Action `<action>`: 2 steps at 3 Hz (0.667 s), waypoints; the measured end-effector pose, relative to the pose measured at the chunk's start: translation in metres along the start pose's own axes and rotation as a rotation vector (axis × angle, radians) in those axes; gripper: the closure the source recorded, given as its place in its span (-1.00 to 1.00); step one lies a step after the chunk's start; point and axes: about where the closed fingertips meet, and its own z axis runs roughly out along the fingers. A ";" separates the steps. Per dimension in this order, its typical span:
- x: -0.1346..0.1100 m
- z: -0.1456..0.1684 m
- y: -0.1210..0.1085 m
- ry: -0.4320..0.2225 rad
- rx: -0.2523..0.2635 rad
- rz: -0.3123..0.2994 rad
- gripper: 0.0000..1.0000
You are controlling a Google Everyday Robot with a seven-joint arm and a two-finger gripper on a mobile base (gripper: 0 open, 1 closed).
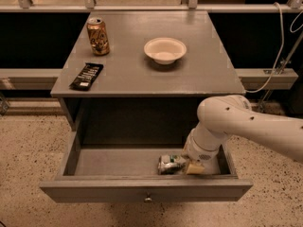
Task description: Pick 7up can from top drawer and place on counter
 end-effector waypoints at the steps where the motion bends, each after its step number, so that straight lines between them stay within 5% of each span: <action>1: -0.004 -0.010 -0.004 -0.059 0.017 0.021 0.56; 2: -0.018 -0.055 -0.014 -0.137 0.084 0.040 0.99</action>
Offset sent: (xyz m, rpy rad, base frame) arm 0.0303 0.0054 0.1293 0.2374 -0.1721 -0.1146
